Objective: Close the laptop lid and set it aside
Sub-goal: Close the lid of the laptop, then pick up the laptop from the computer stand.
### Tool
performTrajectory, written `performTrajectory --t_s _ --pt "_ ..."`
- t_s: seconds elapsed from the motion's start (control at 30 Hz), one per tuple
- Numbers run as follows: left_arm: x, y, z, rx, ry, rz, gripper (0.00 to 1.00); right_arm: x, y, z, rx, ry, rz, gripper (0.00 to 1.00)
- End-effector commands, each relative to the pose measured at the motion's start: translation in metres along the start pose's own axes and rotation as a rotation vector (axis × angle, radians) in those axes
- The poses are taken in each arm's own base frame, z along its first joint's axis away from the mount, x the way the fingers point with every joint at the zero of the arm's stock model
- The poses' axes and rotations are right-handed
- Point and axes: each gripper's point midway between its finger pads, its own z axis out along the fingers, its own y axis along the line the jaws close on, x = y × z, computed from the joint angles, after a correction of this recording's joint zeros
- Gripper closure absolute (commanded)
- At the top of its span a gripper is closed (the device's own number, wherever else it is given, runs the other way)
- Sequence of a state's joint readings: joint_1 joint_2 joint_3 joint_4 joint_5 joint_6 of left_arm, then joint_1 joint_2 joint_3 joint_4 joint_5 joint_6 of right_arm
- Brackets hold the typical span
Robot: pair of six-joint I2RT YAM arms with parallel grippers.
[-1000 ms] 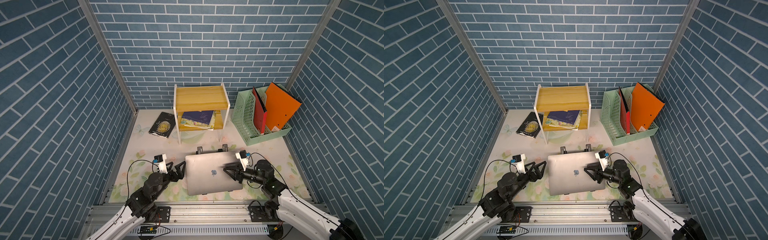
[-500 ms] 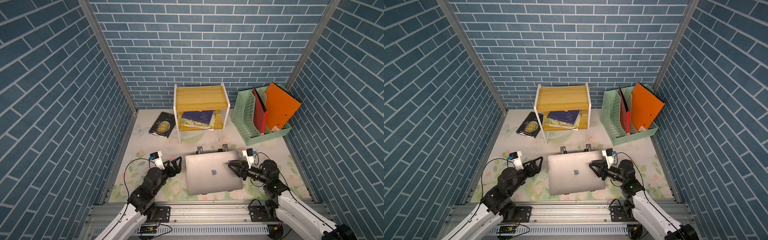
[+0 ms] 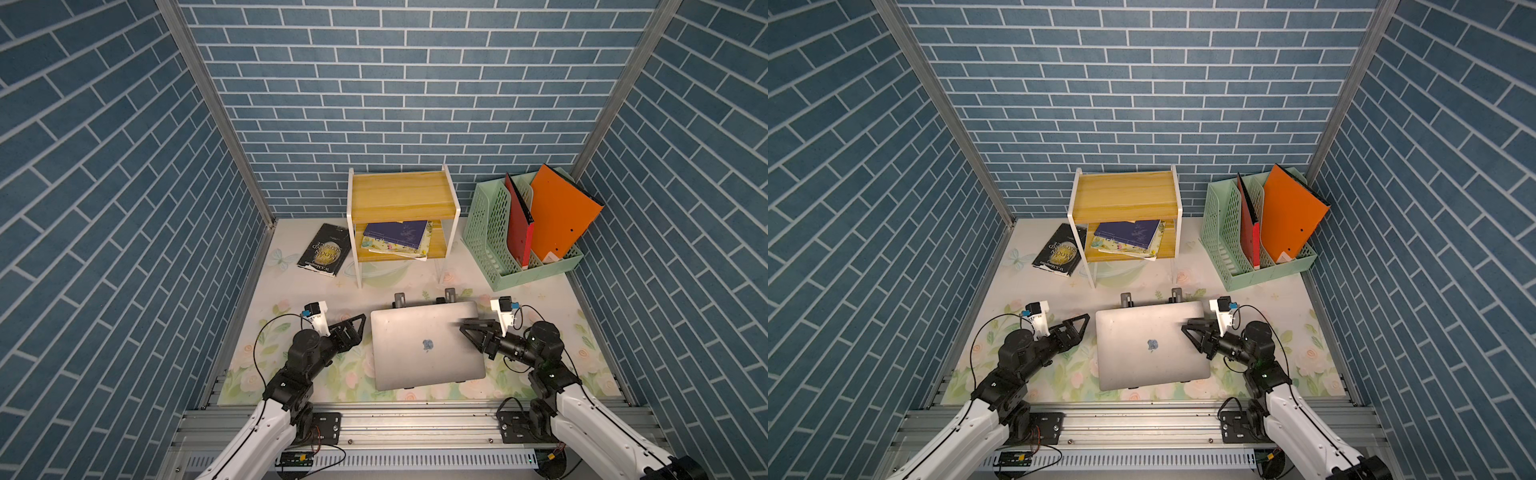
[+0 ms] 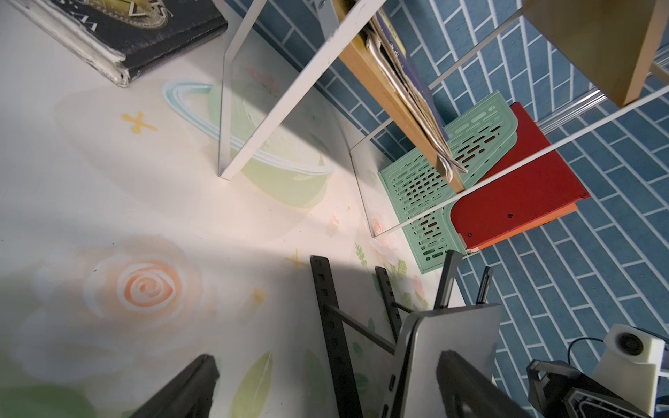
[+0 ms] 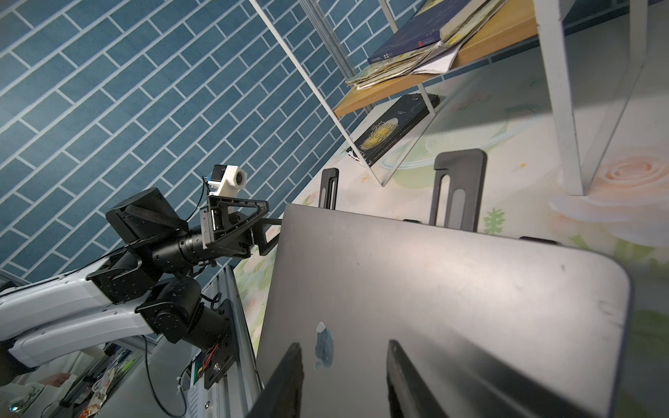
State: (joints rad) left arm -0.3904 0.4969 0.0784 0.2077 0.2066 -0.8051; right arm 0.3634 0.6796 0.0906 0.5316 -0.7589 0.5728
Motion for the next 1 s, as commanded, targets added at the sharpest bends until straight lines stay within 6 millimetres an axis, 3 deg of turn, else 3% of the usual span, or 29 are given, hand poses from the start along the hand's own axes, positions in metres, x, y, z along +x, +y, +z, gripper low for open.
performTrajectory --t_s 0.0,0.43,0.73,0.87,0.97 --pt "-0.002 -0.004 -0.001 0.039 -0.022 0.041 0.00 -0.013 -0.001 -0.005 0.021 -0.065 -0.021 0.60" --pt "-0.002 -0.004 -0.003 0.032 -0.017 0.043 0.00 -0.023 -0.001 -0.011 0.004 -0.109 -0.061 0.60" --pt "-0.026 -0.017 -0.018 0.015 -0.086 0.047 0.00 -0.025 0.017 -0.018 -0.056 -0.134 -0.091 0.58" --pt "-0.032 -0.039 -0.027 0.091 -0.084 0.034 0.00 -0.023 0.020 -0.019 -0.070 -0.131 -0.083 0.58" --pt "-0.026 -0.071 -0.033 0.287 -0.048 -0.016 0.00 -0.025 0.022 -0.021 -0.072 -0.142 -0.086 0.58"
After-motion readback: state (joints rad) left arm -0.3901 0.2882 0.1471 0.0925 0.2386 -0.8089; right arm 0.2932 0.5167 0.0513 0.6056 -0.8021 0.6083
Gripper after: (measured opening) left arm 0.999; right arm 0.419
